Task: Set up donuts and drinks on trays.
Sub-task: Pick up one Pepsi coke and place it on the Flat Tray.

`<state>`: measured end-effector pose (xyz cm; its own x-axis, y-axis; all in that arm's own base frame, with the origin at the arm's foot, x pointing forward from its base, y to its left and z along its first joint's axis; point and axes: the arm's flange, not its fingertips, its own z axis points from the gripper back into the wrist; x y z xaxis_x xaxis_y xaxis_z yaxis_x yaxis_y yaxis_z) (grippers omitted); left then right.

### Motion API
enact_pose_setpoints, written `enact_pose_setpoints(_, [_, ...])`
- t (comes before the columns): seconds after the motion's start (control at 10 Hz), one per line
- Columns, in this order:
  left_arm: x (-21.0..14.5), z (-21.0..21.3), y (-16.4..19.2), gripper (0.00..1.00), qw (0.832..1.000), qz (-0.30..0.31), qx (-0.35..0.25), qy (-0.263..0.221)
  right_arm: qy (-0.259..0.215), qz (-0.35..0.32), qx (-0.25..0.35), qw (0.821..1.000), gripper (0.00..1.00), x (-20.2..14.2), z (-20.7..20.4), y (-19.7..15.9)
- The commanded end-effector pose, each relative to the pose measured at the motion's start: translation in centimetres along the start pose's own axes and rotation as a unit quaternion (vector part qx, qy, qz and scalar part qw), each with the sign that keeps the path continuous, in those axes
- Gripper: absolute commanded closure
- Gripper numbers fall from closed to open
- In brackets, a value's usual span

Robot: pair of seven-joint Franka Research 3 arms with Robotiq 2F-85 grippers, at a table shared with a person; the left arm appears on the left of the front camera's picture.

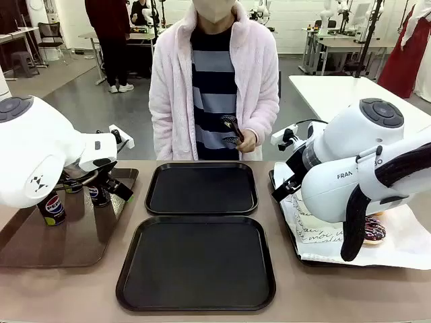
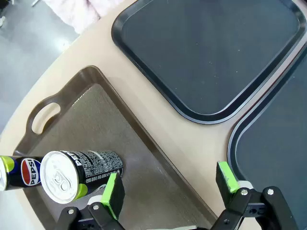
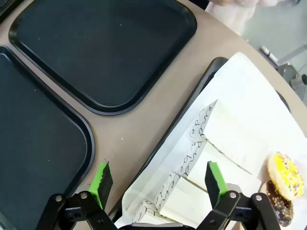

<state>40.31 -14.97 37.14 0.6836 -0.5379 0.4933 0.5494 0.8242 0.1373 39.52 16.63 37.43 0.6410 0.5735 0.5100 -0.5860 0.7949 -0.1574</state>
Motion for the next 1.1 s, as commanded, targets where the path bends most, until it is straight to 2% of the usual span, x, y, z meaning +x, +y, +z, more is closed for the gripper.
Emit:
enact_pose_setpoints(0.0, [0.00,0.00,-0.01,0.00,1.000,0.000,0.000,0.000,0.000,0.000,0.000,1.000,0.00,0.00,0.00,0.00])
enact_pose_setpoints(1.0, [0.00,0.00,-0.01,0.00,1.000,0.000,0.000,0.000,0.000,0.000,0.000,1.000,0.00,0.00,0.00,0.00])
